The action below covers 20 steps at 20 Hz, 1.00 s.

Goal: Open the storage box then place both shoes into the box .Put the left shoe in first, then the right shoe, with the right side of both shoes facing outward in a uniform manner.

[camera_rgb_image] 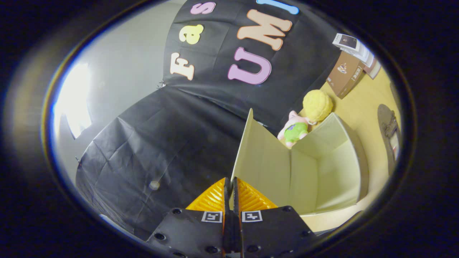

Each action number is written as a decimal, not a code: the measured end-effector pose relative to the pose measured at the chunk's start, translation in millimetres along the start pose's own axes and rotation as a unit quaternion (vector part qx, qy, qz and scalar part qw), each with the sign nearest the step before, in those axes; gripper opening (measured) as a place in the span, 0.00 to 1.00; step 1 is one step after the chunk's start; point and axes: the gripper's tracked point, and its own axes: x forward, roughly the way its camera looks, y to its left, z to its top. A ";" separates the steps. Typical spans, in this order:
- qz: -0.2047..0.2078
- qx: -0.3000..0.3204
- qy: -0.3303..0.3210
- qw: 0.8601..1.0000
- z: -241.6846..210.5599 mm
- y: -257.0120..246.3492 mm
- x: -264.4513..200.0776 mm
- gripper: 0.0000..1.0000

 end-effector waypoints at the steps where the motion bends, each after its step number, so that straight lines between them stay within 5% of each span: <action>1: 0.003 -0.002 0.008 1.000 -5.4 4.2 8.0 0.06; 7: 0.021 -0.025 0.063 0.997 -53.8 32.8 58.1 0.06; 15: -0.006 -0.080 0.124 0.989 -123.3 25.0 107.0 0.11; 20: -0.021 -0.078 0.153 0.985 -141.4 12.2 108.8 0.30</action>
